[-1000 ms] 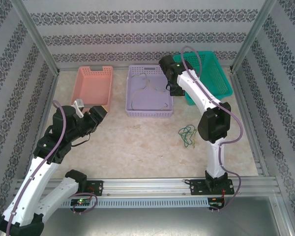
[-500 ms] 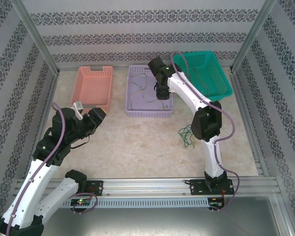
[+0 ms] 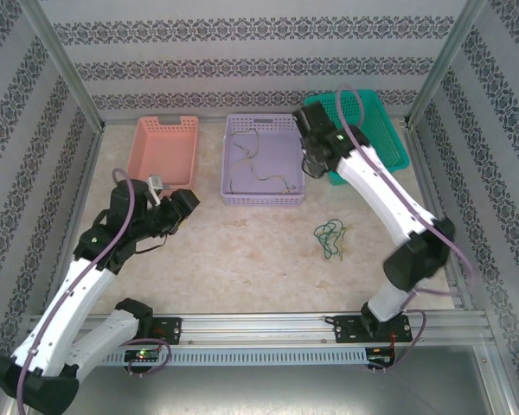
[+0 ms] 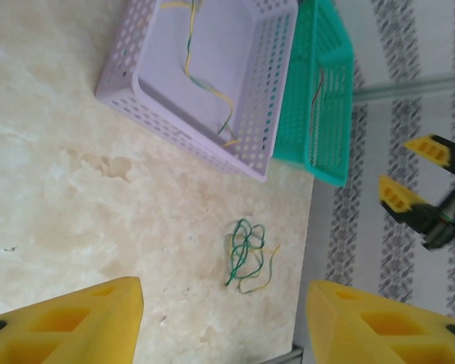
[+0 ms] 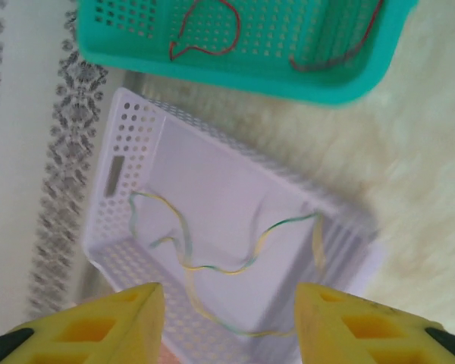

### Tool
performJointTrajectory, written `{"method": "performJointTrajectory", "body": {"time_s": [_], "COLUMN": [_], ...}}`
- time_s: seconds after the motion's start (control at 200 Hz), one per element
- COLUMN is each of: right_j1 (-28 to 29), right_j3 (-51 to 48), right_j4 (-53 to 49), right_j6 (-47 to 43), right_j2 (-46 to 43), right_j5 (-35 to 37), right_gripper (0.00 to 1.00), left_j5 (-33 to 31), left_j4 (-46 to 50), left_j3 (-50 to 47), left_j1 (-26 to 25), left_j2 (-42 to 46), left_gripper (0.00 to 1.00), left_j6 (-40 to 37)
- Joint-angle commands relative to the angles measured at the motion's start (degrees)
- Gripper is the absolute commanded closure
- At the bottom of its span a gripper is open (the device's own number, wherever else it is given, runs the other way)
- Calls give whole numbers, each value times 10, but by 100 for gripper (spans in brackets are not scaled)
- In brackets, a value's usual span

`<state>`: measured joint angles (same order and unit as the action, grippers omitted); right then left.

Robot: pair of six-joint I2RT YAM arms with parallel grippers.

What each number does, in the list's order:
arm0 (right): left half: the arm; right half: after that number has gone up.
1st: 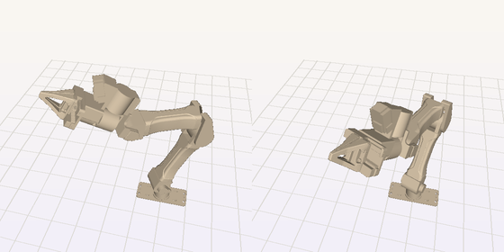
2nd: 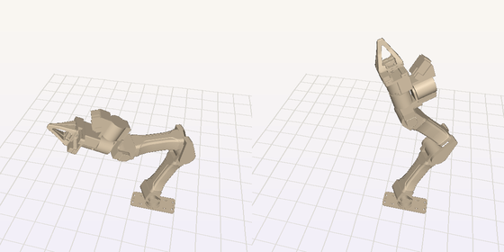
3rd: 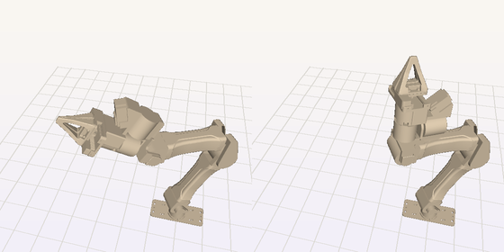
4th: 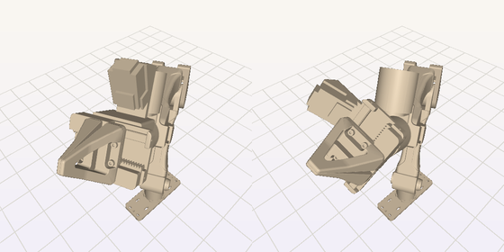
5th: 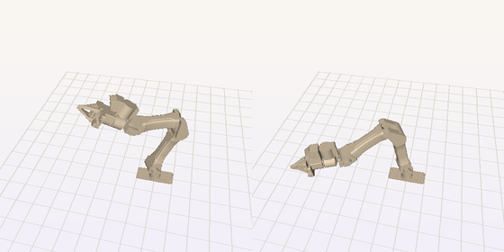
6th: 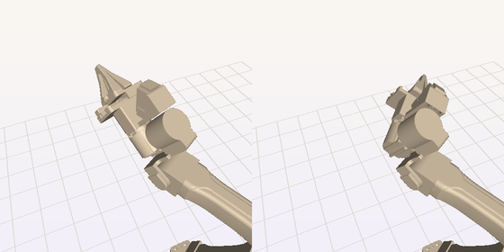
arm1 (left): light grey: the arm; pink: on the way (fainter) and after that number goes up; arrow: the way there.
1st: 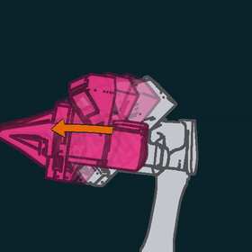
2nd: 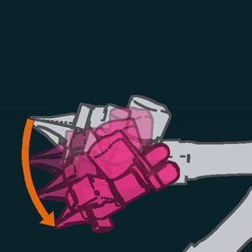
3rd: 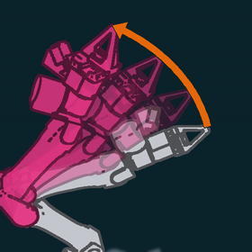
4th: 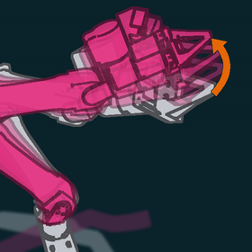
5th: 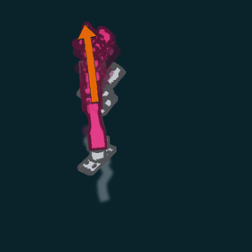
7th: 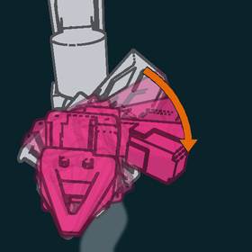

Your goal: Untangle the cables

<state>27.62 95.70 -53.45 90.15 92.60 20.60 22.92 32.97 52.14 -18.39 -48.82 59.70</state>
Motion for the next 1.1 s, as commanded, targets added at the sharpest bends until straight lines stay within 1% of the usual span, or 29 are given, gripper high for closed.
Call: {"method": "performJointTrajectory", "body": {"time_s": [0.0,0.02,0.08,0.105,0.14,0.215,0.35,0.435,0.505,0.585,0.724,0.844,0.904,0.949,0.994,1.019,1.099], "right_j1": [-24,-31,-70,-89,-109,-141,-163,-170,-171,-175,-187,-187,-184,-180,-172,-165,-132], "right_j3": [-123,-150,-231,-259,-291,-348,-440,-478,-493,-505,-518,-510,-504,-500,-496,-495,-487], "right_j4": [43,51,85,86,73,41,56,78,92,101,136,165,170,171,165,162,156], "right_j6": [-210,-230,-300,-326,-351,-401,-467,-481,-482,-481,-486,-489,-496,-505,-517,-525,-555], "right_j2": [-74,-91,-136,-151,-169,-204,-250,-242,-223,-198,-161,-121,-103,-95,-95,-100,-132], "right_j5": [-1,-22,-116,-154,-186,-215,-250,-278,-280,-271,-270,-293,-304,-308,-306,-302,-296], "right_gripper": [51,51,50,49,49,45,35,35,38,44,48,58,65,75,92,100,100], "left_j5": [62,68,82,86,90,92,93,91,90,88,87,85,84,83,81,80,78], "left_j4": [-22,-23,-27,-30,-32,-37,-59,-72,-84,-99,-124,-134,-134,-133,-134,-134,-133], "left_j3": [7,7,7,8,10,14,19,28,39,49,62,71,75,77,78,79,79], "left_j1": [-9,-12,-17,-19,-24,-38,-71,-97,-120,-140,-164,-176,-179,-181,-182,-183,-184], "left_j2": [-37,-44,-64,-72,-84,-107,-156,-192,-220,-248,-282,-301,-307,-309,-310,-311,-308], "left_gripper": [42,43,44,44,45,46,46,46,46,47,48,47,48,48,47,47,47], "left_j6": [-68,-74,-92,-99,-108,-124,-140,-144,-143,-139,-129,-126,-127,-127,-127,-126,-121]}}
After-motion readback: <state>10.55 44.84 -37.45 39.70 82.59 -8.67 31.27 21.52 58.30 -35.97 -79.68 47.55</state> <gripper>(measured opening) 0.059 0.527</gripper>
